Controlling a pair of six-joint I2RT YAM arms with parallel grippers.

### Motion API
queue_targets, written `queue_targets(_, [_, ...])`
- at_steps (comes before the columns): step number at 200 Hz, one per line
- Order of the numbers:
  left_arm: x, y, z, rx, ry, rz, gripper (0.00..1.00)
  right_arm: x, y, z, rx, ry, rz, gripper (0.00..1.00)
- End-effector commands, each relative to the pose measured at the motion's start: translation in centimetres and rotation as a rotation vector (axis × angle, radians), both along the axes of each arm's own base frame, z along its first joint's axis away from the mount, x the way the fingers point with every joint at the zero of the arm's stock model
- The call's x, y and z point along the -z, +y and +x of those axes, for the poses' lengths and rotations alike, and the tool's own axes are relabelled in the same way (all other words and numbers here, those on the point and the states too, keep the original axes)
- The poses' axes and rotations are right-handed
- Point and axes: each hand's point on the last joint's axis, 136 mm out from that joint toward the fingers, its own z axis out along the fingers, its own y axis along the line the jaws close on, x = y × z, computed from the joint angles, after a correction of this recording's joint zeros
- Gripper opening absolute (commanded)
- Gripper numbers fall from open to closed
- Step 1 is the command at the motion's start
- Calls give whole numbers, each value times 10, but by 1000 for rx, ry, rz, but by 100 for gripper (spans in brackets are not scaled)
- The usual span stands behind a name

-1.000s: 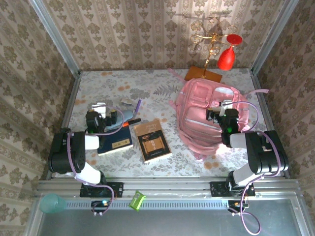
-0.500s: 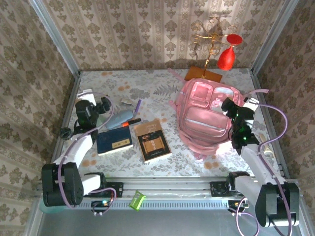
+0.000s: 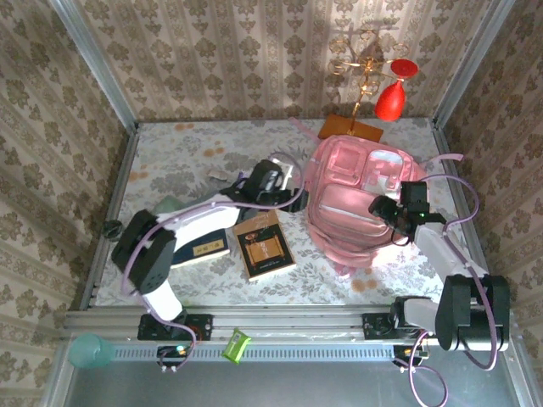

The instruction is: Pack books, pencil case, and school supplies into a backpack

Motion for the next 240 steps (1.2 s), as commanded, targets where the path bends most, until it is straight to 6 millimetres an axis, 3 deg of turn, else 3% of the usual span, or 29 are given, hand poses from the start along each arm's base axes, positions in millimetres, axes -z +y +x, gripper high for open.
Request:
queue_targets(1, [35, -11, -19, 69, 167, 77, 72, 8, 14, -9, -62, 47, 52, 76])
queue_targets(29, [58, -34, -31, 127, 235, 76, 66, 11, 19, -10, -75, 30, 75, 76])
queue_targets(55, [72, -32, -28, 100, 264, 98, 56, 18, 24, -11, -91, 38, 101, 76])
queue_targets(87, [87, -38, -40, 127, 353, 50, 50, 22, 27, -12, -103, 42, 116, 76])
queue_targets(134, [89, -56, -39, 150, 384, -22, 29, 25, 28, -15, -89, 35, 130, 75])
queue_targets(152, [80, -54, -35, 151, 350, -35, 18, 24, 32, -17, -93, 24, 153, 75])
queue_targets(174, [51, -55, -35, 194, 312, -115, 0, 21, 39, -19, -104, 4, 193, 74])
queue_targets(206, [-1, -57, -48, 353, 293, -197, 0, 9, 51, -22, -143, -59, 247, 71])
queue_targets(231, [-37, -38, -45, 451, 255, -255, 0, -21, 79, -18, -225, -217, 349, 69])
queue_targets(240, [-40, -27, -37, 460, 250, -252, 0, -35, 90, -17, -254, -285, 362, 68])
